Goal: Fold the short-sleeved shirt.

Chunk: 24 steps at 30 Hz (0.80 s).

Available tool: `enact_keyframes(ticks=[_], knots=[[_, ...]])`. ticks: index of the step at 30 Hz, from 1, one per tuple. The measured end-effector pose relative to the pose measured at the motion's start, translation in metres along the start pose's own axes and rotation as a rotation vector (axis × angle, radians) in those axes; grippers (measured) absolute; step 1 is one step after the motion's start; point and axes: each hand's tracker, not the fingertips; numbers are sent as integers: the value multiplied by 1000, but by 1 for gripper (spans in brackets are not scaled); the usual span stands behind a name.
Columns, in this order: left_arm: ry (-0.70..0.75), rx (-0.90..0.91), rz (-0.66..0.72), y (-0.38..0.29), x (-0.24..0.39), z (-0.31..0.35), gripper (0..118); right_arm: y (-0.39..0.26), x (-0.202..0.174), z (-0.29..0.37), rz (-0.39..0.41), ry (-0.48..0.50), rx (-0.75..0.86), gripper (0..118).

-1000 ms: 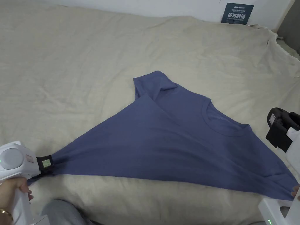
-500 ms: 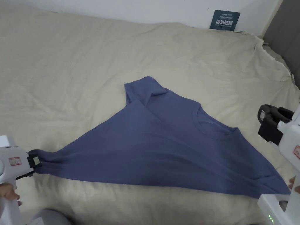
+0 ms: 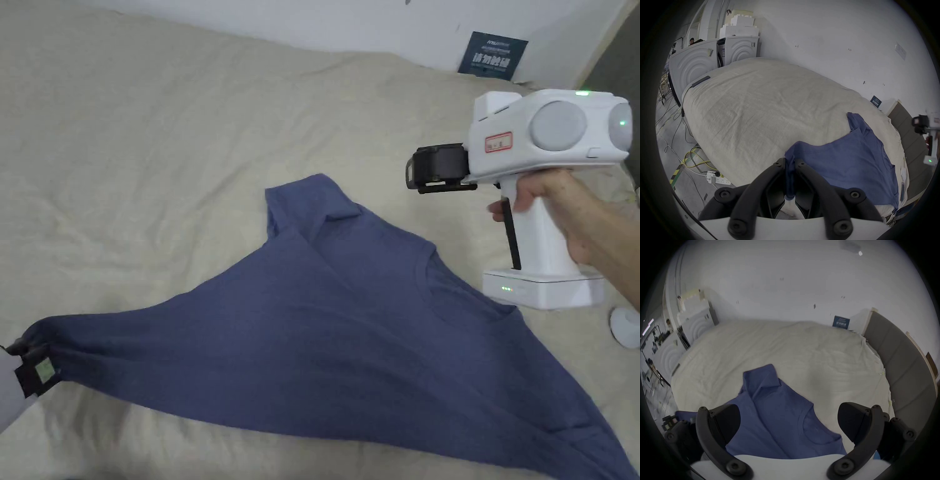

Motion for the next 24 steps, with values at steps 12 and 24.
enact_keyframes(ticks=[12, 24], knots=[[41, -27, 78, 0, 3, -9, 6, 30, -36, -198, 102, -78, -268, 89], [69, -72, 143, -5, -10, -22, 6, 22, -35, -249, 1, 40, -290, 27]])
